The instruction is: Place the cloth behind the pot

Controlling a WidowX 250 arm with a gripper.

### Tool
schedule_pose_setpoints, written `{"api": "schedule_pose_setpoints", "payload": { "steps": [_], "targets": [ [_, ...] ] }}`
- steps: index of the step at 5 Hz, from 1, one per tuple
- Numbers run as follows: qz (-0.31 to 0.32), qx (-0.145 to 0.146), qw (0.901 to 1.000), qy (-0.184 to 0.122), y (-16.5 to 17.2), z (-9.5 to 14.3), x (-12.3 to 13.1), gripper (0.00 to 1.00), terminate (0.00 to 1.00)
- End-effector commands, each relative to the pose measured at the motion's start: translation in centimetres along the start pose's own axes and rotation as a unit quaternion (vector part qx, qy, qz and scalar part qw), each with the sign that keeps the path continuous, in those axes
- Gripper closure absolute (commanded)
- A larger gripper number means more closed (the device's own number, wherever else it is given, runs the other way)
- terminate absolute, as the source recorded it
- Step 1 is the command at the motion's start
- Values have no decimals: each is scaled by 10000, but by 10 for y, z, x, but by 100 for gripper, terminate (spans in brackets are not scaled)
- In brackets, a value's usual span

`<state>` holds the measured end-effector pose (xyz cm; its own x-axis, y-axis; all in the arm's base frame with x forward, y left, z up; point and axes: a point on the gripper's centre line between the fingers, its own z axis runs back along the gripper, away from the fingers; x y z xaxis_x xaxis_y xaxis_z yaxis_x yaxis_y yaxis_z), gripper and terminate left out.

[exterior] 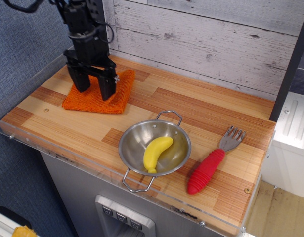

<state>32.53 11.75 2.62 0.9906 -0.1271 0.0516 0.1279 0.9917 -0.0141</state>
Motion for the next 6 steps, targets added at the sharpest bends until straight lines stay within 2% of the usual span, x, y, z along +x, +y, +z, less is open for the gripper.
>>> {"api": "schedule_pose_setpoints", "payload": {
  "steps": [1, 2, 3, 4, 5, 6],
  "targets": [
    [-239, 411, 9984, 292, -19, -29, -1, 0, 0],
    [2, 92, 9996, 257, -18, -31, 1, 0, 0],
    [-210, -263, 9993, 134, -38, -22, 10, 0, 0],
    [-504, -425, 9978, 58, -72, -15, 18, 0, 0],
    [-728, -473, 9962, 7, -98, -11, 23, 0, 0],
    [-871, -342, 9956, 50, -118, -12, 27, 0, 0]
  ]
}}
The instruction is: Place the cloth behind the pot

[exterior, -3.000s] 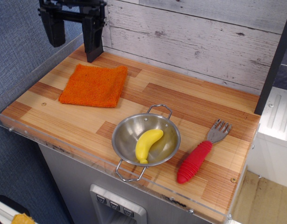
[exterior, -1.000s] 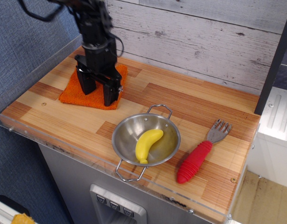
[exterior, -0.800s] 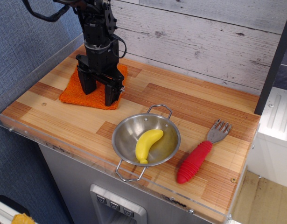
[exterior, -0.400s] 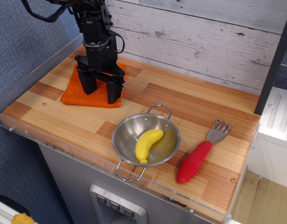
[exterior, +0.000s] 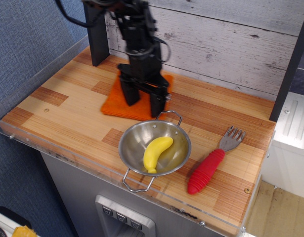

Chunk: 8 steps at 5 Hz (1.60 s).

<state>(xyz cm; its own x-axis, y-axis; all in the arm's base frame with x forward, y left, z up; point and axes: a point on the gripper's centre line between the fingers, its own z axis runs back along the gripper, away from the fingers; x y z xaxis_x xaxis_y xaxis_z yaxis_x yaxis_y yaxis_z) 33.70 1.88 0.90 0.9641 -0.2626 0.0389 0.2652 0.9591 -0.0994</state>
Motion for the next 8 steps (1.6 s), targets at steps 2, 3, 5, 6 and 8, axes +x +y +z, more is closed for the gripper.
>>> {"api": "schedule_pose_setpoints", "payload": {
  "steps": [2, 3, 5, 6, 8],
  "targets": [
    [-275, 200, 9994, 45, -46, 2, 14, 0, 0],
    [-236, 185, 9995, 70, -49, 0, 13, 0, 0],
    [-249, 226, 9993, 144, -50, -1, 18, 0, 0],
    [-417, 203, 9987, 203, -58, -5, 25, 0, 0],
    [-370, 182, 9990, 165, -59, -3, 26, 0, 0]
  ]
}}
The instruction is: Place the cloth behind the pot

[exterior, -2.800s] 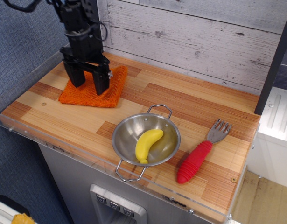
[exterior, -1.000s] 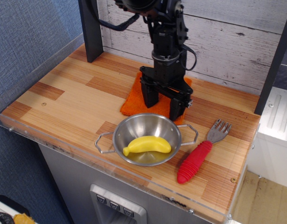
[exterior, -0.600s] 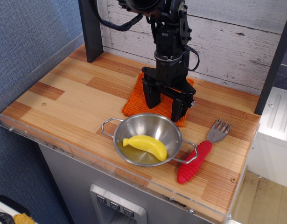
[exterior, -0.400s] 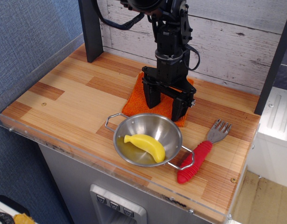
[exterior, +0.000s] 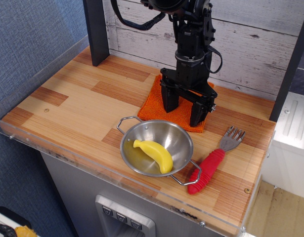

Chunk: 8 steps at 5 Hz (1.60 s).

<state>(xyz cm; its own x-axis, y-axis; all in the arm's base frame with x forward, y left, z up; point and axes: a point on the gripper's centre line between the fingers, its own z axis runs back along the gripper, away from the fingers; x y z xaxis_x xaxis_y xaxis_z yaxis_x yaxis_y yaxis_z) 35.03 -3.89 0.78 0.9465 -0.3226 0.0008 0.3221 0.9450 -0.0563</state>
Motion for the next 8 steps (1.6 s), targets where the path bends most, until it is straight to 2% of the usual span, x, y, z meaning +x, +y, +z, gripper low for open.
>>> {"api": "schedule_pose_setpoints", "payload": {
  "steps": [1, 2, 4, 5, 7, 8],
  "targets": [
    [44, -72, 10000, -31, -2, 8, -5, 0, 0],
    [247, -98, 9996, 3, 5, 24, -9, 0, 0],
    [641, -416, 9970, -112, 20, 85, -11, 0, 0],
    [733, -478, 9959, -226, 31, 107, -14, 0, 0],
    [615, -147, 9980, -56, 30, 136, -21, 0, 0],
    [523, -93, 9986, 52, 26, 152, -27, 0, 0]
  ]
}}
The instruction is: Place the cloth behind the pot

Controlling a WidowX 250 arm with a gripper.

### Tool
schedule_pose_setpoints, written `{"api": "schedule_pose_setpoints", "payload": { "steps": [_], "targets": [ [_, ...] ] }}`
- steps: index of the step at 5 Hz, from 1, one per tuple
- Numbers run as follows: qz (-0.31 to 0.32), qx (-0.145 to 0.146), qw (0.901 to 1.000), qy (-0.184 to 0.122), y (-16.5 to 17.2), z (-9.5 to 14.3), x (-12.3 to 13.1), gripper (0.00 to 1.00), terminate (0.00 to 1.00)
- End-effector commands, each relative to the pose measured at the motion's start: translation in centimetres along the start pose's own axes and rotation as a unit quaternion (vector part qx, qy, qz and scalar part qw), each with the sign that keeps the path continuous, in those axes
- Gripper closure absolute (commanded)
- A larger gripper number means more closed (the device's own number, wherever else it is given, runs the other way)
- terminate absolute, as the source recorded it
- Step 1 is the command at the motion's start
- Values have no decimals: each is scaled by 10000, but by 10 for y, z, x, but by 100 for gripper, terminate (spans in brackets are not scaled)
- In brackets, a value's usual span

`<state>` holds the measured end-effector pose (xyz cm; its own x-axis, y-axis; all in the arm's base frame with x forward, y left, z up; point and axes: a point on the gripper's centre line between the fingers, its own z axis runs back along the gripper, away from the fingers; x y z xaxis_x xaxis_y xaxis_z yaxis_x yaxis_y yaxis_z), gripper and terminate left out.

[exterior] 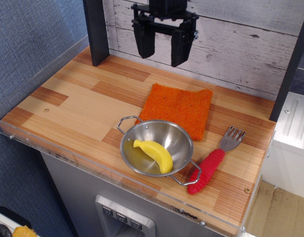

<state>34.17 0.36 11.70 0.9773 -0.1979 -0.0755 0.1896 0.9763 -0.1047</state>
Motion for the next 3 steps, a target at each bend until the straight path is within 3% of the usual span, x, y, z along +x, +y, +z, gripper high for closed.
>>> {"api": "schedule_pose_setpoints", "payload": {
  "steps": [1, 2, 3],
  "targets": [
    [-150, 161, 9994, -283, -6, 40, -9, 0, 0],
    [-150, 161, 9994, -283, -6, 40, -9, 0, 0],
    [-150, 161, 9994, -283, -6, 40, -9, 0, 100]
  ]
}}
